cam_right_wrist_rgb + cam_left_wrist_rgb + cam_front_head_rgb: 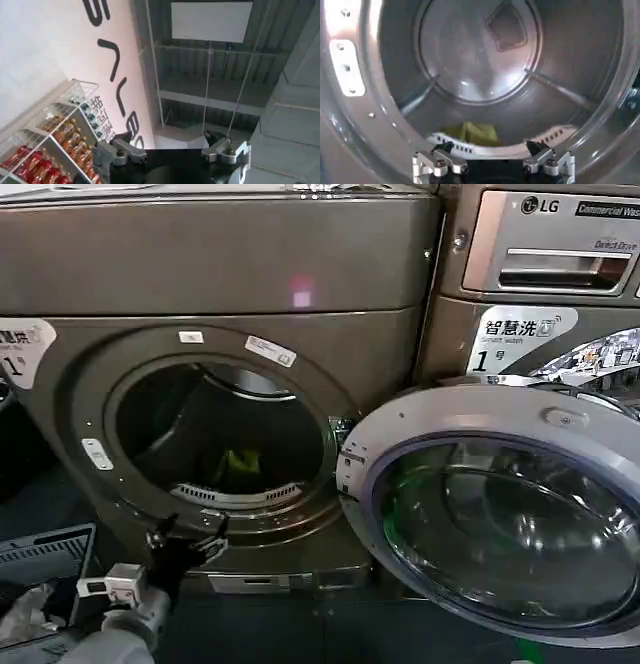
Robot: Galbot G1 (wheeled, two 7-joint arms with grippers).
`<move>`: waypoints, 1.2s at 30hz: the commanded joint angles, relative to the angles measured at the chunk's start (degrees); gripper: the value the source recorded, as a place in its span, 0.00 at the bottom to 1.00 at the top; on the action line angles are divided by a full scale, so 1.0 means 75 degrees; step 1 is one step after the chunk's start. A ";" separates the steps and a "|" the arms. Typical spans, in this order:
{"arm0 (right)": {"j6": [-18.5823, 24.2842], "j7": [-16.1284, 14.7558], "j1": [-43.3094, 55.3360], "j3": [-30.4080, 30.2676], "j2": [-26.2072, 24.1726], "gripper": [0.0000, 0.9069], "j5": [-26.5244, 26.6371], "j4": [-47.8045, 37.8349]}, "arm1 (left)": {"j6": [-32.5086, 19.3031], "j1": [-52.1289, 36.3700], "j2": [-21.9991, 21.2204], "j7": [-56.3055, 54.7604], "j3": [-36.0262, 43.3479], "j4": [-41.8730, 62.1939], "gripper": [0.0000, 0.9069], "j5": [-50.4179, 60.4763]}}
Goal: Grasp the clothes from the dryer.
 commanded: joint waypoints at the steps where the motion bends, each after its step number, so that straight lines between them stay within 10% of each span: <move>1: -0.0001 0.0006 -0.0036 0.0008 0.0003 1.00 -0.0007 0.0009 | -0.0174 -0.0320 0.0038 0.0007 0.0054 0.0234 1.00 -0.0058; 36: -0.0021 -0.0074 -0.0520 0.0552 0.0308 1.00 0.0247 0.0203 | -0.0797 -0.5148 -0.0163 0.0019 0.1715 0.4954 1.00 0.0294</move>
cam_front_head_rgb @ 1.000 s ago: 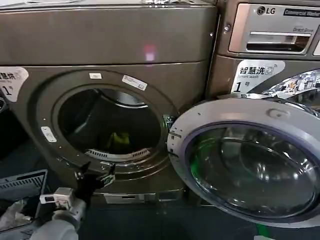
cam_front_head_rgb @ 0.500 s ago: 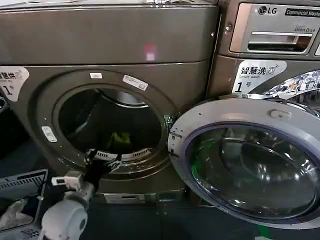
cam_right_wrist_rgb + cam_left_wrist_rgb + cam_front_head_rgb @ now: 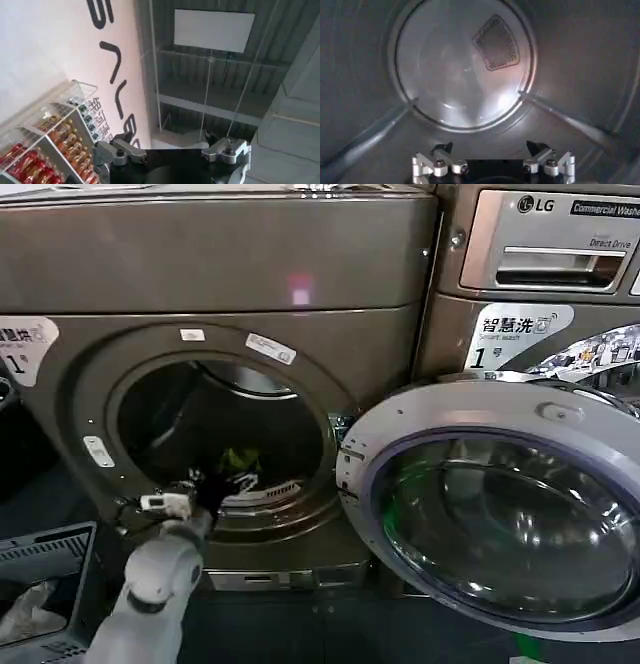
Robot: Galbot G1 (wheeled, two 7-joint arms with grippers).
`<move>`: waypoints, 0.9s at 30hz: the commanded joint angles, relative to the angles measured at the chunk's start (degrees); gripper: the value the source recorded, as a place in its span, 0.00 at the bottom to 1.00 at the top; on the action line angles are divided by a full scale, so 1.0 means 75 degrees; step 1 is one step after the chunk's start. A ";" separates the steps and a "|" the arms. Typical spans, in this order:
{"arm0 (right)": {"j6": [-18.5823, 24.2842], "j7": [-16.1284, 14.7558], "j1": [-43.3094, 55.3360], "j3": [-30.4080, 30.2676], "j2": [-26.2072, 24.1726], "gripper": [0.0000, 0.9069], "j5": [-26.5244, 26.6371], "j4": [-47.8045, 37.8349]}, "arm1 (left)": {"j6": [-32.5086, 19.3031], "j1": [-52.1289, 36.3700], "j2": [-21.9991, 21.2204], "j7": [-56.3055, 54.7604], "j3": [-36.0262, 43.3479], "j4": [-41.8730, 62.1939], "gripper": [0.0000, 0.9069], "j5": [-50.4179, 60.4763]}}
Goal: Grasp the clothes from the dryer.
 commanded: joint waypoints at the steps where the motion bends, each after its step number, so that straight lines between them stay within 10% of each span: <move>1: 0.0007 -0.0003 -0.0029 0.0038 -0.0005 1.00 0.0011 -0.0002 | -0.0267 -0.1571 -0.0092 0.0005 0.0372 0.1792 1.00 0.0178; 27: 0.0024 -0.0056 0.0057 -0.0028 -0.0124 1.00 0.0016 -0.0091 | -0.1247 -0.4804 -0.0947 0.0184 0.0747 0.6499 1.00 0.0688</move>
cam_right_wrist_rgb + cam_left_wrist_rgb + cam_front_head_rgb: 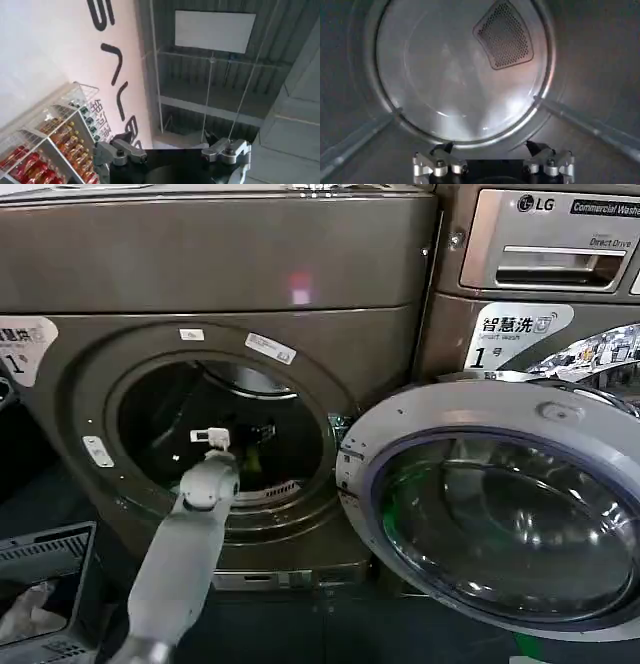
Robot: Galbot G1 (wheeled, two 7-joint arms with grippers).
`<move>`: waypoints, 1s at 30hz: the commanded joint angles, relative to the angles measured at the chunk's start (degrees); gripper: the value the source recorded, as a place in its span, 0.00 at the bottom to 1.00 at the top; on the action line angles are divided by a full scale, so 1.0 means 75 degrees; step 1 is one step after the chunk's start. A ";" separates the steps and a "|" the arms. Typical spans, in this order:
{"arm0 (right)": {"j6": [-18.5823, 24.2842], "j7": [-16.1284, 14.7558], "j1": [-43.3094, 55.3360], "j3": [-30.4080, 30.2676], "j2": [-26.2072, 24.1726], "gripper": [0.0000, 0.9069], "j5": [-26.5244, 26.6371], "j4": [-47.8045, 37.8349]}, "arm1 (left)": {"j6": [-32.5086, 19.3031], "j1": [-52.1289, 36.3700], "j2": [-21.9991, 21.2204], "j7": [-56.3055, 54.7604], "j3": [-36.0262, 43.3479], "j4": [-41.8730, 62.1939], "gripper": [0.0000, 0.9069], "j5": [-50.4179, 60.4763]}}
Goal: Grasp the clothes from the dryer.
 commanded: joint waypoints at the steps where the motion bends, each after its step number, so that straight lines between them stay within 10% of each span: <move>1: 0.0001 -0.0005 0.0010 0.0000 -0.0009 1.00 -0.0005 -0.0007 | -0.0390 -0.1579 -0.0212 0.0086 0.0069 0.2376 1.00 0.0205; 30: 0.0048 -0.0036 0.0422 -0.0373 -0.0038 1.00 -0.0026 -0.0033 | -0.0172 -0.3585 -0.0212 0.2943 0.1547 0.5635 1.00 0.1285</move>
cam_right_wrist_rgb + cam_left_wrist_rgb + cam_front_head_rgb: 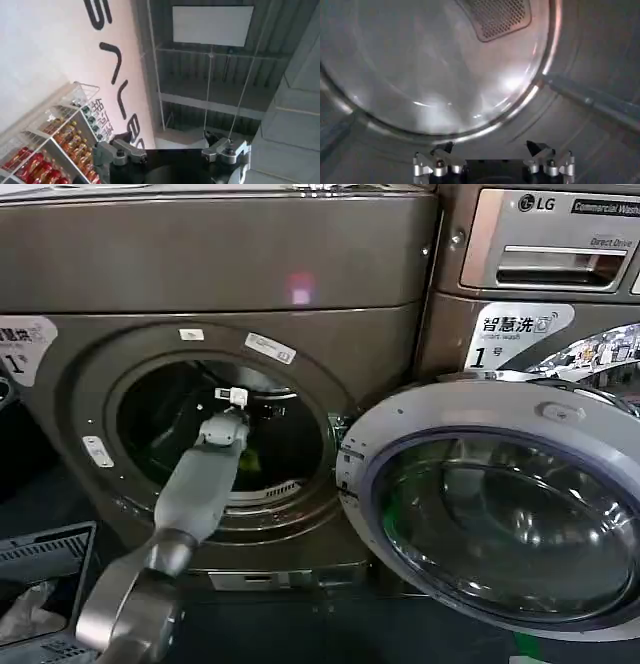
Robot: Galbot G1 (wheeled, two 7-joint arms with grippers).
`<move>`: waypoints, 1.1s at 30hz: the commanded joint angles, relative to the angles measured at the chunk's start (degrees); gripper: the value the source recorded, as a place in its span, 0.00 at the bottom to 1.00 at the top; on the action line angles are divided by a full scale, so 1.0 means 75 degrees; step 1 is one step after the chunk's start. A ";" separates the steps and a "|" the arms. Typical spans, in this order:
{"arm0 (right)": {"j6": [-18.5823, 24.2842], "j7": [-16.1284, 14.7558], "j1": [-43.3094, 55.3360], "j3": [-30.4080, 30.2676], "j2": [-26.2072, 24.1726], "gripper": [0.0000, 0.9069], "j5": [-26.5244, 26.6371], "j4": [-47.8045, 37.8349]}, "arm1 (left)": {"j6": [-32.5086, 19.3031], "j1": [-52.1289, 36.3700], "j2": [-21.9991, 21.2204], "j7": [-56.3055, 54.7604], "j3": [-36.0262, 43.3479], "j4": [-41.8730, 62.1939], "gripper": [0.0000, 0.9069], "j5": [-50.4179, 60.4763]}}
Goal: Grasp the clothes from the dryer.
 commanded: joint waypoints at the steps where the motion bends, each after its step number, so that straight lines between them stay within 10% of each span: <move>1: 0.0005 -0.0003 0.0042 -0.0037 -0.0001 1.00 -0.0005 0.0003 | 0.0057 -0.0536 0.0219 0.1763 0.0964 0.0841 1.00 0.0766; 33: 0.0008 -0.0012 0.0014 -0.0047 0.0000 1.00 -0.0031 0.0018 | -0.2821 -0.1840 0.0662 0.6916 0.3544 0.2250 1.00 0.4133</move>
